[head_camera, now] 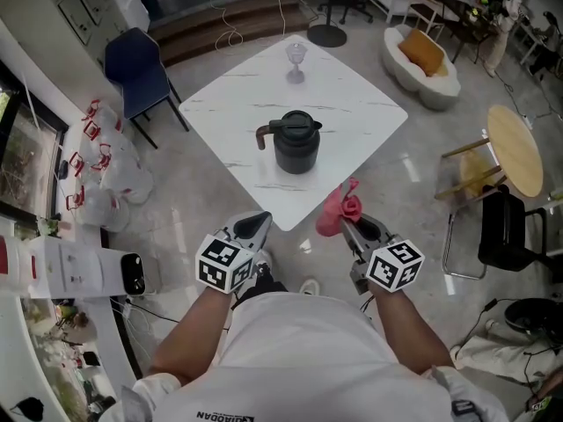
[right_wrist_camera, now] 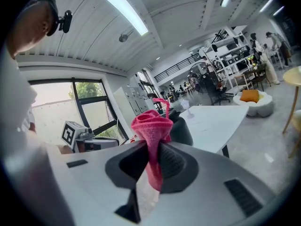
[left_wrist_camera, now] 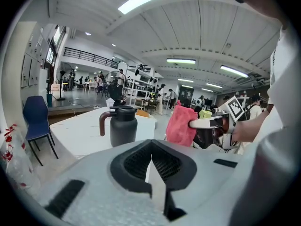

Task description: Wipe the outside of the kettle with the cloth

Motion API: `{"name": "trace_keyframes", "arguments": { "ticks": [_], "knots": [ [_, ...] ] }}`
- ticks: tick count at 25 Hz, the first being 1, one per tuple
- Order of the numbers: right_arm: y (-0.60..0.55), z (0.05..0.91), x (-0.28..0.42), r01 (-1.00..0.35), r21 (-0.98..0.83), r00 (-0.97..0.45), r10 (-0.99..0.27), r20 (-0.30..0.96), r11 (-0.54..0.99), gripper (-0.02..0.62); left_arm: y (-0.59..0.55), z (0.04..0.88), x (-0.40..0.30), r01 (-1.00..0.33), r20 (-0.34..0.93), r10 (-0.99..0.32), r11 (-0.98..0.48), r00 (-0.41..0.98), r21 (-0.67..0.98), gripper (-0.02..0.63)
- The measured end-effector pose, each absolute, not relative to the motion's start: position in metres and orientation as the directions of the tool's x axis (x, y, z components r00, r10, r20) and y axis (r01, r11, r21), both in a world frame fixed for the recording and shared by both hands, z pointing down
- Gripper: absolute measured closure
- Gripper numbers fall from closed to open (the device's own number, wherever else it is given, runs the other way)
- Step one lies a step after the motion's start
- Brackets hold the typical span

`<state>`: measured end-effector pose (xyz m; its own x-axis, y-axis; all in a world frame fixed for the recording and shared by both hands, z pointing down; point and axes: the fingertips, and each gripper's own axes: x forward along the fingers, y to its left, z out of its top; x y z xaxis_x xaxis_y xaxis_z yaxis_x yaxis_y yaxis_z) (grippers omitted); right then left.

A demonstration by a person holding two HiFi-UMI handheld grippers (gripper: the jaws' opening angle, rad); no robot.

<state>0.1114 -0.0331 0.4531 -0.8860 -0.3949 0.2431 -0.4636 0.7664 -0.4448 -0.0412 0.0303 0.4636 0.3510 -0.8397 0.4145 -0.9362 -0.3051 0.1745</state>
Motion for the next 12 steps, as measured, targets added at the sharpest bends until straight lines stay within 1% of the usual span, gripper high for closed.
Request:
{"name": "trace_keyframes", "arguments": {
  "ticks": [12],
  "knots": [
    [-0.034, 0.4538, 0.1106, -0.468, -0.451, -0.884, -0.4, 0.243, 0.76, 0.538, 0.0292, 0.46, -0.0433, -0.936, 0.408, -0.843, -0.306, 0.351, 0.174, 0.603]
  ]
}}
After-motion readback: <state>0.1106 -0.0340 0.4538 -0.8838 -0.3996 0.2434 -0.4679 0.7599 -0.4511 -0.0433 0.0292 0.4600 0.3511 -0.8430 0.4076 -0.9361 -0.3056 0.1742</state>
